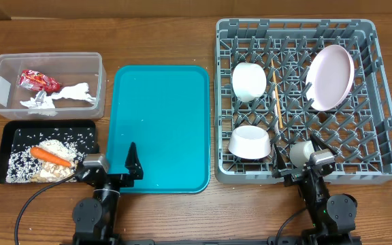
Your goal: Sort waste into correct bins and load items into the dishwasher rack
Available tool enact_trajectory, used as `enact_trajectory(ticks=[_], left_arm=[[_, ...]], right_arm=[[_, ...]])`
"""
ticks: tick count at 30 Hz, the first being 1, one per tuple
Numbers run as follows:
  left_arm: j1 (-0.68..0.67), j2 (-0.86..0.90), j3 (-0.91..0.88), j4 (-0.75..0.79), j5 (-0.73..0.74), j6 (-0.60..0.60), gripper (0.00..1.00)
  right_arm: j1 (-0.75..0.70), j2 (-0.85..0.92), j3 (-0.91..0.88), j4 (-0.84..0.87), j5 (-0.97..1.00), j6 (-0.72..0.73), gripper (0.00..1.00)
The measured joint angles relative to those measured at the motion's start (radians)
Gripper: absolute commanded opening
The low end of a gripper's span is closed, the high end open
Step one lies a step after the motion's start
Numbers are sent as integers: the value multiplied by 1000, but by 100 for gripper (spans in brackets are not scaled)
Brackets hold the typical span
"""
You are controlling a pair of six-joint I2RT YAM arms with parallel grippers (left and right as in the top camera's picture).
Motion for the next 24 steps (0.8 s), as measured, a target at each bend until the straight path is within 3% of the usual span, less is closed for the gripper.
enact_trajectory(ticks=[9,24], left_arm=[[14,0,0,1,14,116,100],[-13,0,0,1,21,119,100]], right_arm=[[0,0,0,0,0,0,100],[0,0,0,0,0,-1,100]])
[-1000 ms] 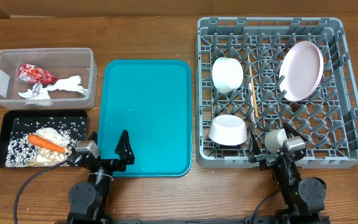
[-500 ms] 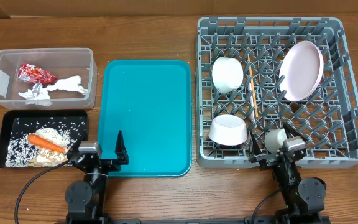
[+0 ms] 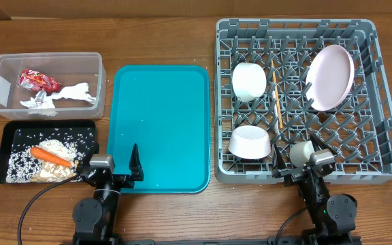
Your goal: Sort waste into correct bins and load items into the dishwasher rack
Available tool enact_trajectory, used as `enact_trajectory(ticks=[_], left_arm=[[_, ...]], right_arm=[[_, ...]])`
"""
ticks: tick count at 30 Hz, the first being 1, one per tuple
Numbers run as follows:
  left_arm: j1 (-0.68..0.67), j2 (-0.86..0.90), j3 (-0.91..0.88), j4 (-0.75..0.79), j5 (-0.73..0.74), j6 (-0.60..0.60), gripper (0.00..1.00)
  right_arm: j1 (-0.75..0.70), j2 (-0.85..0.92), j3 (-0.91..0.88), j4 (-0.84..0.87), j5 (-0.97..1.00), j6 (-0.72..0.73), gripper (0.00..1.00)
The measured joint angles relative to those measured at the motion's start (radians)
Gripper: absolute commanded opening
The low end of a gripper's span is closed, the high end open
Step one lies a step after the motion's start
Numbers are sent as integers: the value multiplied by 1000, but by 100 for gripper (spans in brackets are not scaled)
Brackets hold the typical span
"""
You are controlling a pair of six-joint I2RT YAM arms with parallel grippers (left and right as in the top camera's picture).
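Note:
The grey dishwasher rack (image 3: 373,102) on the right holds two white bowls (image 3: 249,82), a pink plate (image 3: 331,77), a wooden chopstick (image 3: 276,102) and a small cream cup (image 3: 301,152). A clear bin at the far left contains a red wrapper (image 3: 38,81) and crumpled white paper (image 3: 67,94). Below it, a black tray (image 3: 19,129) carries rice and a carrot (image 3: 50,156). My left gripper (image 3: 109,167) stands open at the front edge of the teal tray (image 3: 158,122). My right gripper (image 3: 298,162) is open at the rack's front edge, its fingers either side of the cup as seen from above.
Both arm bases sit at the table's front edge, with cables trailing off to the lower left and lower right. A few rice grains lie on the teal tray and on the wood beside the black tray.
My left gripper has shifted slightly to the right and toward the front edge. The right gripper and all objects are where they were.

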Motion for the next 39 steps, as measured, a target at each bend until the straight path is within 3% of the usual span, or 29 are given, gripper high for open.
enact_trajectory(ticks=[16,22,39], left_arm=[[0,0,0,0,0,0,100],[0,0,0,0,0,0,100],[0,0,0,0,0,0,100]], right_arm=[[-7,0,0,0,-1,0,100],[-88,0,0,0,-1,0,100],[-65,0,0,0,-2,0,100]])
